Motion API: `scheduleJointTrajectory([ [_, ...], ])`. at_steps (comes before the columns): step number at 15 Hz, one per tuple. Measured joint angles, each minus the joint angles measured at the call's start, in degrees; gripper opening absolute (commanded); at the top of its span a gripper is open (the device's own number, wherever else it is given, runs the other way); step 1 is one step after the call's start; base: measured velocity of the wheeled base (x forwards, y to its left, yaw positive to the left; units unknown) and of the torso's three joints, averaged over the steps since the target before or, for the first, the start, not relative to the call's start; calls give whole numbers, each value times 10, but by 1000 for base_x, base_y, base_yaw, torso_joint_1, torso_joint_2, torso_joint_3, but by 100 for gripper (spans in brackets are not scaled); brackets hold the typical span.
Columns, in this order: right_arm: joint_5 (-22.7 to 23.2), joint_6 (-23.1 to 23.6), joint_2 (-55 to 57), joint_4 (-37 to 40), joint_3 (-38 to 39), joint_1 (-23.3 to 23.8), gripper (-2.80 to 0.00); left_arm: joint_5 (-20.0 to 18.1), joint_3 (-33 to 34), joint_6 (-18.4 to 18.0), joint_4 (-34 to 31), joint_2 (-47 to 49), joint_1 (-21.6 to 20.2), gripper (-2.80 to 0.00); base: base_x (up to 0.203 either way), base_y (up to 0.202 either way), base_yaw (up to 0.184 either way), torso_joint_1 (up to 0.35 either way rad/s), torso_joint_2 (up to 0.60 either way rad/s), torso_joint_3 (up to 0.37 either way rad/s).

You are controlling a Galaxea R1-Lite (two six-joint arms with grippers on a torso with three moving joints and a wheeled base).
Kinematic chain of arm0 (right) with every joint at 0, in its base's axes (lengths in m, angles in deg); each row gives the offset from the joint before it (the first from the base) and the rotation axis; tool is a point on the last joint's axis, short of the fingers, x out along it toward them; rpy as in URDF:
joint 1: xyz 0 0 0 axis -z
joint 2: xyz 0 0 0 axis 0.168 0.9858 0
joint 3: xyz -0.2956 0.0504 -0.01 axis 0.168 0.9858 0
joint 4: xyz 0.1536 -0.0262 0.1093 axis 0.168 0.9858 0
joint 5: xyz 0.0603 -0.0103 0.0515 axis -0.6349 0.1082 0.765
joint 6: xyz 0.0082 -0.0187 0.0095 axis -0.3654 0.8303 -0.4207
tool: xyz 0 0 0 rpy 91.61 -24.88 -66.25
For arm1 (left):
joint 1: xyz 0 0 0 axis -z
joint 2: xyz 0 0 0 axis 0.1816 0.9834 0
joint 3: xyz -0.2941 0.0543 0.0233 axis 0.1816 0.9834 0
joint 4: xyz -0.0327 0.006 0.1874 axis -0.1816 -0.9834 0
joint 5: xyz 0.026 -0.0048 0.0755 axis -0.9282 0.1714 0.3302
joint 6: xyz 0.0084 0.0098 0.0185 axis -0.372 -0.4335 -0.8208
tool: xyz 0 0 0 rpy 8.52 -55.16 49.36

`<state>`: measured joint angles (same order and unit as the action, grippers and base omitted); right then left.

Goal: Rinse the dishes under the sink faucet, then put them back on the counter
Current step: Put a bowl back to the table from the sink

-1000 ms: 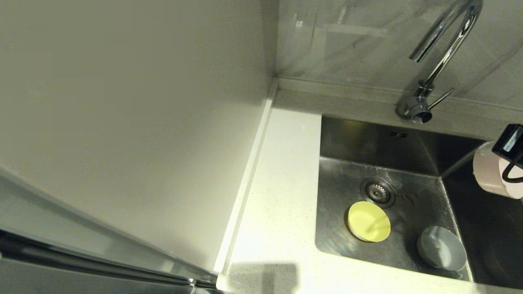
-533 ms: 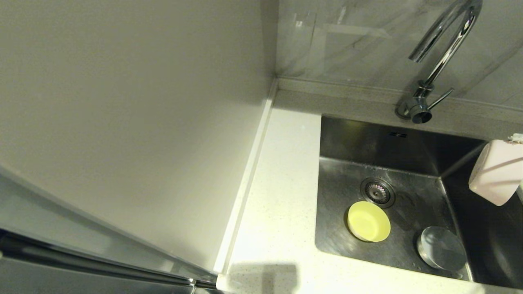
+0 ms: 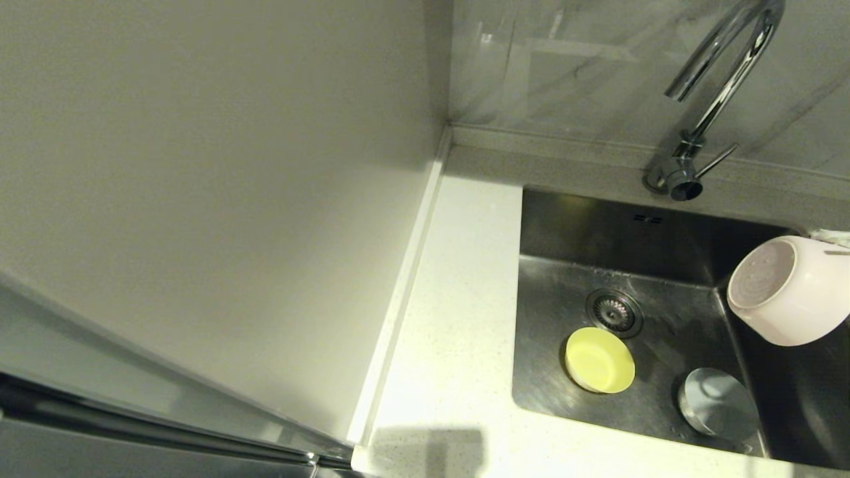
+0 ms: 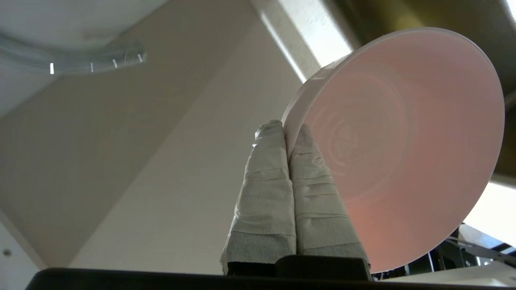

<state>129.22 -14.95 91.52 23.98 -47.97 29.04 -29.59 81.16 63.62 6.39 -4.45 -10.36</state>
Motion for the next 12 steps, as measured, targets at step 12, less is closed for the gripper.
scheduleJointTrajectory([
  [12,-51,182,-142,-70,-232,115,-280,0,0,0,0,0,0,-280,0,0,0,0,0,0],
])
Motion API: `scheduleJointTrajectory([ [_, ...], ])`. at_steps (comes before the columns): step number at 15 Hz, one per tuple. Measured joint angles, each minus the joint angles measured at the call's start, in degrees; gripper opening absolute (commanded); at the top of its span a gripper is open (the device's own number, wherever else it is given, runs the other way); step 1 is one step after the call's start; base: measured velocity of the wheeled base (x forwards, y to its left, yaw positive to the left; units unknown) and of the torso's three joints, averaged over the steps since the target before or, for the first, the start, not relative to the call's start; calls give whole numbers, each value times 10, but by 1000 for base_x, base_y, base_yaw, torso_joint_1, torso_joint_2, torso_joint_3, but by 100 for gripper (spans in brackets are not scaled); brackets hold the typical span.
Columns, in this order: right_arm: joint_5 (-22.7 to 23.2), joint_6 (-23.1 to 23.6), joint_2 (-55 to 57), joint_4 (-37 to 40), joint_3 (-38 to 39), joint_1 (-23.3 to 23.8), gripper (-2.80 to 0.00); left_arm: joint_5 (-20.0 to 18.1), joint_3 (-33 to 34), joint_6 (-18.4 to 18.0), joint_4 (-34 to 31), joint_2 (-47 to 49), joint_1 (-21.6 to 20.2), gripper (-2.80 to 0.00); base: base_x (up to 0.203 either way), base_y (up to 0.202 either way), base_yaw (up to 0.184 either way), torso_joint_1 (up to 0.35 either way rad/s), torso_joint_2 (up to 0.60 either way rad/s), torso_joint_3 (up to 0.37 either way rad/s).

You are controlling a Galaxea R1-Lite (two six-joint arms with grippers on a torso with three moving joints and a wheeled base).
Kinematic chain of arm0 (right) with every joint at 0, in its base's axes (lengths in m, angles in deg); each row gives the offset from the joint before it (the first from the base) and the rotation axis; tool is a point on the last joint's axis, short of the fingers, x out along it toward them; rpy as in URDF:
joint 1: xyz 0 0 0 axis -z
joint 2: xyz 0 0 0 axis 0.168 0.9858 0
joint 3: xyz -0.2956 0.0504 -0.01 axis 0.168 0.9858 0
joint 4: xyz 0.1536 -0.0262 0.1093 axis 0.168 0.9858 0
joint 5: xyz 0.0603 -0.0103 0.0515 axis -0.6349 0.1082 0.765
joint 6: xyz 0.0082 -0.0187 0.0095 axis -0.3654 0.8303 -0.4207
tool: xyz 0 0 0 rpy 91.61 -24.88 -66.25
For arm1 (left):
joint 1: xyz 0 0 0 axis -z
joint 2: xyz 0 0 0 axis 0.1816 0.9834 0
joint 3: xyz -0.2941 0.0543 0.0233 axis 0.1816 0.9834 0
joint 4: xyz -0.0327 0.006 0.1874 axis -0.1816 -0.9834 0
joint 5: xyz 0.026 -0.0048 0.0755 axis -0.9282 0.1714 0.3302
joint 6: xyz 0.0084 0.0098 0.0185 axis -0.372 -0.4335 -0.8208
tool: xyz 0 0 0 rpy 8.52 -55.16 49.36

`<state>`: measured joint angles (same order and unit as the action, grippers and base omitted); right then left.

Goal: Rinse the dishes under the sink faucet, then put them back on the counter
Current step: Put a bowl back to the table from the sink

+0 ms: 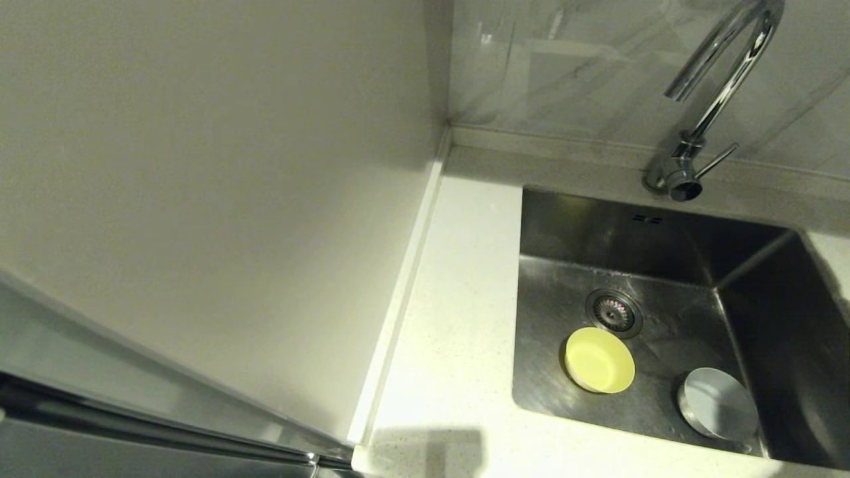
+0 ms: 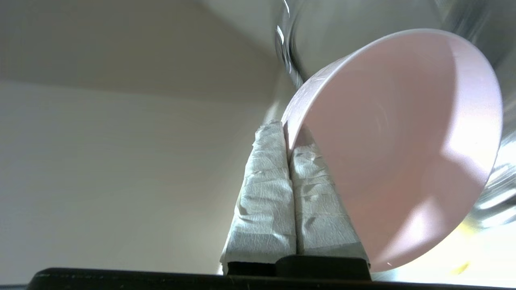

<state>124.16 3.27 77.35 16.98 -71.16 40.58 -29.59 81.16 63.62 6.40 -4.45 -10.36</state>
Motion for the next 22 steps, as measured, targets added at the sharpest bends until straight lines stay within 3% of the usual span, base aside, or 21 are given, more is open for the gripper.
scheduleJointTrajectory([
  [4,-16,88,-26,-4,19,47,-280,0,0,0,0,0,0,-280,0,0,0,0,0,0],
  [10,-52,91,-5,55,111,50,-280,0,0,0,0,0,0,-280,0,0,0,0,0,0],
  [11,-87,87,11,83,130,47,-280,0,0,0,0,0,0,-280,0,0,0,0,0,0],
  [13,-201,109,36,133,178,25,-280,0,0,0,0,0,0,-280,0,0,0,0,0,0],
  [15,-372,179,56,155,235,2,-280,0,0,0,0,0,0,-280,0,0,0,0,0,0],
  [16,-462,224,63,135,257,-7,-280,0,0,0,0,0,0,-280,0,0,0,0,0,0],
  [18,-617,320,70,25,278,-32,-280,0,0,0,0,0,0,-280,0,0,0,0,0,0],
  [20,-678,446,74,-104,281,-102,-280,0,0,0,0,0,0,-280,0,0,0,0,0,0],
  [22,-686,560,81,-179,268,-190,-280,0,0,0,0,0,0,-280,0,0,0,0,0,0],
])
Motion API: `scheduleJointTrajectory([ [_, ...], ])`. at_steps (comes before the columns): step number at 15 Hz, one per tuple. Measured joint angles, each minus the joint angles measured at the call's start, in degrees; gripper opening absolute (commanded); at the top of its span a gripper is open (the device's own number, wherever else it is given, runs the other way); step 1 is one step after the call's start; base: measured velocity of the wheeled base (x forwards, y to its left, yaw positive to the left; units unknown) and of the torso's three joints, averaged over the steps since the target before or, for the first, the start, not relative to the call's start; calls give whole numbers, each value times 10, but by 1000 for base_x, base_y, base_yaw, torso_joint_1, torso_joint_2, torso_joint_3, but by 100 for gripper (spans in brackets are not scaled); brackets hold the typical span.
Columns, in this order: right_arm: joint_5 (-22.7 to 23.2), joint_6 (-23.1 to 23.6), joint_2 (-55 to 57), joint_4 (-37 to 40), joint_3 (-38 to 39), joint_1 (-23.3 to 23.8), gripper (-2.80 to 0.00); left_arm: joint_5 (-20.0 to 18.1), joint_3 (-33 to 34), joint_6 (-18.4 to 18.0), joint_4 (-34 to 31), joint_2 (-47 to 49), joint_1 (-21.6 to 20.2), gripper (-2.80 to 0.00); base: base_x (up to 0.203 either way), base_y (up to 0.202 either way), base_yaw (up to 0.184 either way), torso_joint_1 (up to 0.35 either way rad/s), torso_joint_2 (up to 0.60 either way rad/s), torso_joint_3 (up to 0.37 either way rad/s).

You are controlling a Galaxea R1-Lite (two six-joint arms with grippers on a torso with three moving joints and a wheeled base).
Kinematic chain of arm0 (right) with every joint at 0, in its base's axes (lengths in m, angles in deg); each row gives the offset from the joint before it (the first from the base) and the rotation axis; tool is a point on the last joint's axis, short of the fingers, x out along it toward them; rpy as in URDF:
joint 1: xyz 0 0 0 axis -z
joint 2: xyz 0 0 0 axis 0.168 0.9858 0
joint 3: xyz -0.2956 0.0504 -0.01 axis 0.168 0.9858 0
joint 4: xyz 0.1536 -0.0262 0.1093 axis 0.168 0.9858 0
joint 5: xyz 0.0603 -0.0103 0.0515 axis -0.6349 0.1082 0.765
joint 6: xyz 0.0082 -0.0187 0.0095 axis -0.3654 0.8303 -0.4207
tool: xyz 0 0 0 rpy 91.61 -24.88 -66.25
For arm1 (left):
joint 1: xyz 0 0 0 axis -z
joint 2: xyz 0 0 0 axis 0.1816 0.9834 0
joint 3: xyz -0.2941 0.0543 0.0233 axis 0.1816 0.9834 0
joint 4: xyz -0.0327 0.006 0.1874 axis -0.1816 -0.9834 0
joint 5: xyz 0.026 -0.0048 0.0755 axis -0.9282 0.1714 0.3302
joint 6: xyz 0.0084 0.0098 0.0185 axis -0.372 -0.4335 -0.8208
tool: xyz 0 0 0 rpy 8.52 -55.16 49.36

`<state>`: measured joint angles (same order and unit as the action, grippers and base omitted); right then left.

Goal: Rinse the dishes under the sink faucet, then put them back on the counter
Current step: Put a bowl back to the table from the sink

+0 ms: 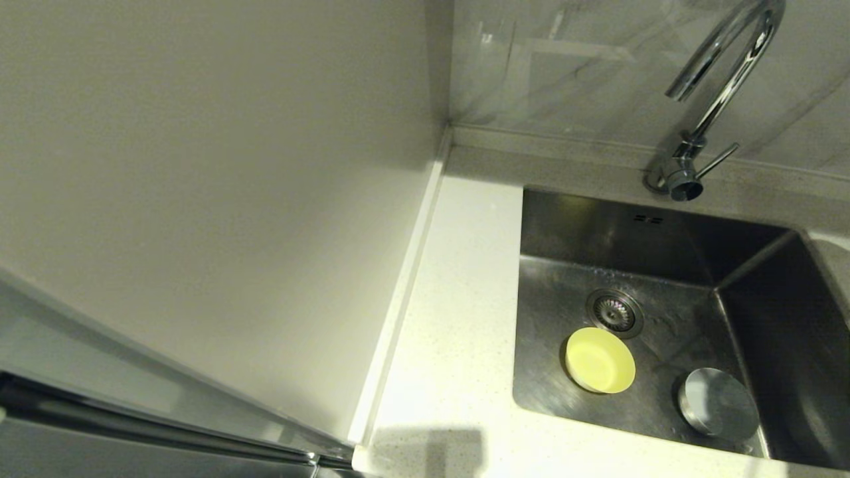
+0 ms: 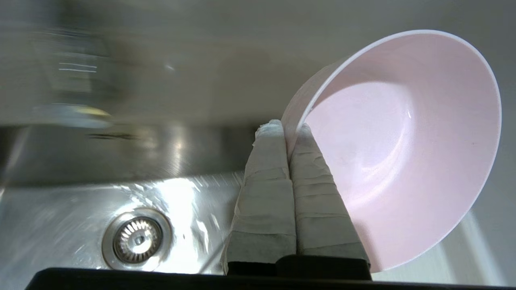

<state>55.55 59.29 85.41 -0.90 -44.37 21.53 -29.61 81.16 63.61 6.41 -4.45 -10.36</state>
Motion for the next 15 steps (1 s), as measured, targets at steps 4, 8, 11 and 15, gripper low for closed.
scheduleJointTrajectory([
  [4,-47,80,50,69,-97,-93,-280,0,0,0,0,0,0,-280,0,0,0,0,0,0],
  [8,-111,121,113,132,-139,-98,-280,0,0,0,0,0,0,-280,0,0,0,0,0,0],
  [11,-122,127,146,171,-163,-91,-280,0,0,0,0,0,0,-280,0,0,0,0,0,0],
  [15,-124,107,190,295,-293,-78,-280,0,0,0,0,0,0,-280,0,0,0,0,0,0],
])
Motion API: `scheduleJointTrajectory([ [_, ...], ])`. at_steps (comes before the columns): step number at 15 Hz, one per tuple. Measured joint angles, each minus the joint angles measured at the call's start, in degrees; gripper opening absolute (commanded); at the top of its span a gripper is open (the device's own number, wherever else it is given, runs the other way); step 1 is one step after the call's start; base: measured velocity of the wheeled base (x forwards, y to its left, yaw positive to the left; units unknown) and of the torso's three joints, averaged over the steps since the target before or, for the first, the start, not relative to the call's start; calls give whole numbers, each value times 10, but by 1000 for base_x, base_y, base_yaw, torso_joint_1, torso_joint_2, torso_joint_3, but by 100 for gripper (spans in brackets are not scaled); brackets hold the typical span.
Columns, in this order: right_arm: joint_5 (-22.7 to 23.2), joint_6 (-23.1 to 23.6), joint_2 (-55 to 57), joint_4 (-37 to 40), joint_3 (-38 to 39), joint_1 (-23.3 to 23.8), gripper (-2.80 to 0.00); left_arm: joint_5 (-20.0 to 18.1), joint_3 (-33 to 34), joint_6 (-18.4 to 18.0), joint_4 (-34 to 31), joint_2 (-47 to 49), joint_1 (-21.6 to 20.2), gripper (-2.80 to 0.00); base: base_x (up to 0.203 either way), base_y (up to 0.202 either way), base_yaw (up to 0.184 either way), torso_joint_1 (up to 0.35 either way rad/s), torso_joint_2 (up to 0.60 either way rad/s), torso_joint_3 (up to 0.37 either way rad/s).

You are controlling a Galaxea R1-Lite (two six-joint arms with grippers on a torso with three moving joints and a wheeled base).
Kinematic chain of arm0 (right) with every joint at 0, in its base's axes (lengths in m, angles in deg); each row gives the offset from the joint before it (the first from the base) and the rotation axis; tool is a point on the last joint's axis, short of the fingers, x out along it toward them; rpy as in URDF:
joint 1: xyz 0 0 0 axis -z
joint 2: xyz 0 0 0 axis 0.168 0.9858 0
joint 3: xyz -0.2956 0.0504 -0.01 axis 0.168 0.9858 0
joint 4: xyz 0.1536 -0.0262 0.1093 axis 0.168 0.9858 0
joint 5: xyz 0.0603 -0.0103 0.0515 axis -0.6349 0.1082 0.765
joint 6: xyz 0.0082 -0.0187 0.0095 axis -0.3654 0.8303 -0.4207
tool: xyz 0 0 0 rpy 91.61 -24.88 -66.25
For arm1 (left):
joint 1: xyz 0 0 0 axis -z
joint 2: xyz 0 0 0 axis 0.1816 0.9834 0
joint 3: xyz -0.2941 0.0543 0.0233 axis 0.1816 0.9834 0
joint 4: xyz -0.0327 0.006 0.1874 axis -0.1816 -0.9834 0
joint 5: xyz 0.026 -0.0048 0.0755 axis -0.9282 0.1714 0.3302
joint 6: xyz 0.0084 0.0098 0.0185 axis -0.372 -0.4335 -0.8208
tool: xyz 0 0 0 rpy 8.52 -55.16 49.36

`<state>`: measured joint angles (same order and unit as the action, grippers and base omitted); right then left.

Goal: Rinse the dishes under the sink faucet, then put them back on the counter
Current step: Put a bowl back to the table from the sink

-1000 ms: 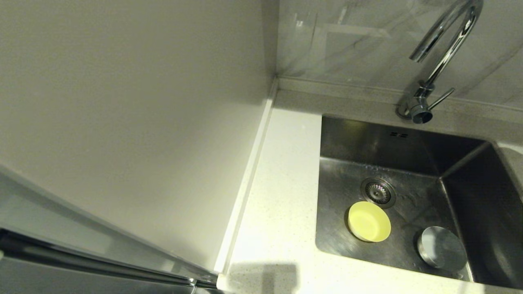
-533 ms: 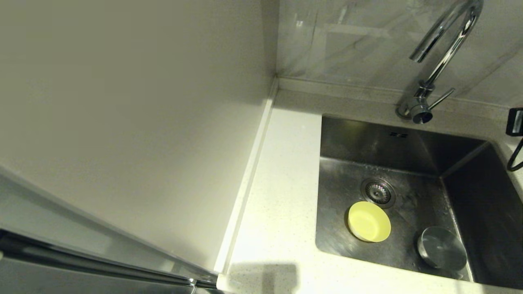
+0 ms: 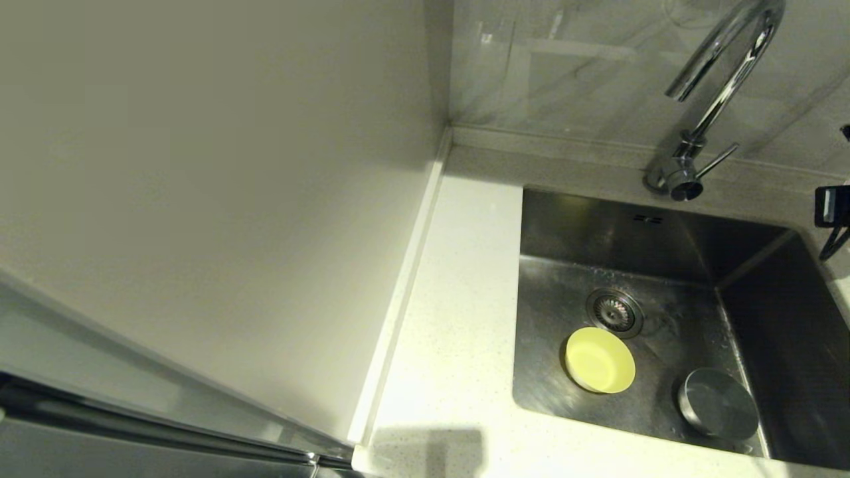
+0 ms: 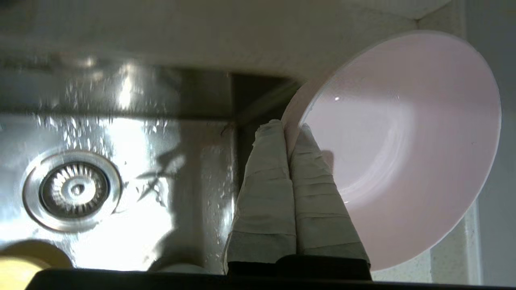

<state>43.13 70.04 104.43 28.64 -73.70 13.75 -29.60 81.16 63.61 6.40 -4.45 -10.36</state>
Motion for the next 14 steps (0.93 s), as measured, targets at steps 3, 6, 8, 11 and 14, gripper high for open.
scheduleJointTrajectory([
  [3,-17,-24,62,109,-123,15,-280,0,0,0,0,0,0,-280,0,0,0,0,0,0],
  [6,-52,-30,129,138,-191,33,-280,0,0,0,0,0,0,-280,0,0,0,0,0,0],
  [8,-64,-30,168,140,-223,45,-280,0,0,0,0,0,0,-280,0,0,0,0,0,0],
  [11,-77,-30,212,140,-261,57,-280,0,0,0,0,0,0,-280,0,0,0,0,0,0],
  [14,-89,-30,237,138,-281,64,-280,0,0,0,0,0,0,-280,0,0,0,0,0,0],
])
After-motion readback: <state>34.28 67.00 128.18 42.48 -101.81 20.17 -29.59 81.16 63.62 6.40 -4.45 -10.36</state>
